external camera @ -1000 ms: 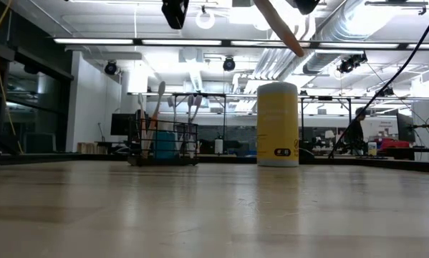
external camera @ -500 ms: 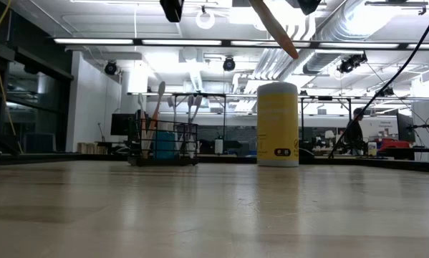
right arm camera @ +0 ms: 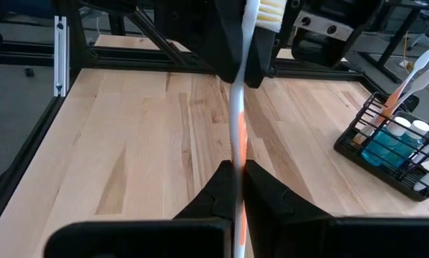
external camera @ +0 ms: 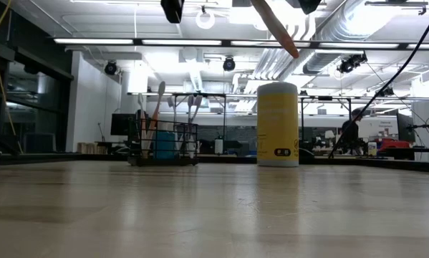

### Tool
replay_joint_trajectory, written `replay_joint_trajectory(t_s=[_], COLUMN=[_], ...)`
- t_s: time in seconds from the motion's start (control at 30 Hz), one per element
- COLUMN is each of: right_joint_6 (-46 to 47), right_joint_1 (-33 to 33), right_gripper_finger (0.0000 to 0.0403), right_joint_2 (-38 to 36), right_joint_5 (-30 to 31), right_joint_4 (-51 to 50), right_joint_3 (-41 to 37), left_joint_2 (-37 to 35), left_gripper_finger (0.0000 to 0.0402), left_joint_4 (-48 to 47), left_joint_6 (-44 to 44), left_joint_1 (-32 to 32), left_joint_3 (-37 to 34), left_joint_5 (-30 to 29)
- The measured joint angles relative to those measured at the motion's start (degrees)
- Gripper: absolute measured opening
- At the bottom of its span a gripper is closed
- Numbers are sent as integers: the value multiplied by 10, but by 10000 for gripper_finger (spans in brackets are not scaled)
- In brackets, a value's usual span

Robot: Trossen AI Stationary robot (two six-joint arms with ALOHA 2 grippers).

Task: Pick & Place toothbrushing station
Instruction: Put the orange toothbrush into the left section of the wire organizer

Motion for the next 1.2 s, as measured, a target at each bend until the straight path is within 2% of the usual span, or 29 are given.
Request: replay_joint_trajectory(t_s=[0.2,0.33,0.47,0.67,0.83,0.97,1.03,1.2], right_joint_6=[0,0,-3,-35,-31,-16,-7,2], right_joint_1=[0,0,0,0,0,8,13,30], right_gripper_finger=[8,31,67,127,169,187,190,191], right_joint_2=[0,0,0,0,0,0,0,0], right_joint_5=[-5,-10,14,84,99,93,92,92], right_joint_4=[0,0,-4,-18,-23,-24,-27,-31], right_joint_3=[0,0,0,0,0,0,0,0], left_joint_2=[0,0,0,-3,-40,-91,-122,-204], left_gripper_finger=[7,6,5,5,5,5,5,5], left_joint_4=[0,0,-14,-34,-120,-211,-251,-382], left_joint_6=[14,15,21,25,15,-19,-35,-94], left_joint_1=[0,0,-3,-19,-33,-29,-23,16], left_joint_3=[0,0,0,0,0,0,0,0], left_joint_5=[1,-1,-46,-120,-240,-332,-351,-353])
